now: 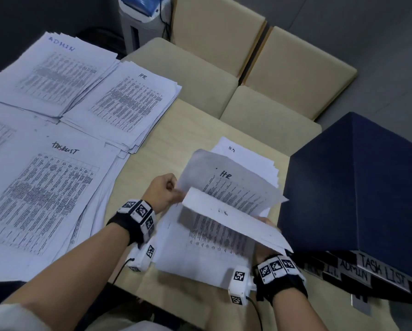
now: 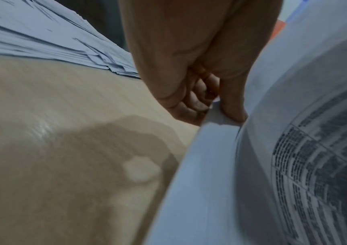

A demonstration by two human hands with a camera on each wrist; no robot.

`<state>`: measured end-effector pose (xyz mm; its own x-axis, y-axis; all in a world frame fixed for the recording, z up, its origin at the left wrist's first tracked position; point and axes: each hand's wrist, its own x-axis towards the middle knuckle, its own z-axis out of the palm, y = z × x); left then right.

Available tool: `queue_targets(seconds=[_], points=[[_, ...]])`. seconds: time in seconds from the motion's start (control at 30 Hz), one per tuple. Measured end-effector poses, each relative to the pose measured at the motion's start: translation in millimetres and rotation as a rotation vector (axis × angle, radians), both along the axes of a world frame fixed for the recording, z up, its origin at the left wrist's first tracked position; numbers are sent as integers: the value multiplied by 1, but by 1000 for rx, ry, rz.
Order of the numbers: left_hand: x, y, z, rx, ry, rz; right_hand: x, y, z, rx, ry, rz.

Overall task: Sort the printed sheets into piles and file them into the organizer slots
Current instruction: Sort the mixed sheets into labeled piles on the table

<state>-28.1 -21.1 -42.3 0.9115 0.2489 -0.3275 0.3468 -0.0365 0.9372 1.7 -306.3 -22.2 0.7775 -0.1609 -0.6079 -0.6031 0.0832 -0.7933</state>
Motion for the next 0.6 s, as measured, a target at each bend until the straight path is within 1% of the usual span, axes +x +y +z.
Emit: queue_targets(seconds=[0.1, 0.13, 0.17, 0.23, 0.3, 0.37, 0.43, 0.5, 0.6], points=[[-1, 1, -2, -85, -30, 76, 5, 2, -1, 10, -45, -57], [-1, 1, -4, -79, -33, 105, 5, 4, 1, 3, -76, -71], [-2, 2, -6, -66, -35, 126, 5, 3, -2, -27, -99, -88], [-3, 4, -9, -37, -36, 145, 4, 1, -4, -152, -125, -81], [-3, 6, -13, -39, -2, 185, 4, 0, -5, -215, -101, -79], [-3, 7, -14, -60, 26, 234, 7, -2, -7, -218, -86, -127], [-3, 7, -14, -59, 60, 270, 10, -1, -5, -206, -107, -175], [-4, 6, -11, -126, 72, 267, 11, 0, -3, -167, -123, -135], [-3, 4, 0, -338, 47, 215, 12, 3, -5, -154, -59, -64]])
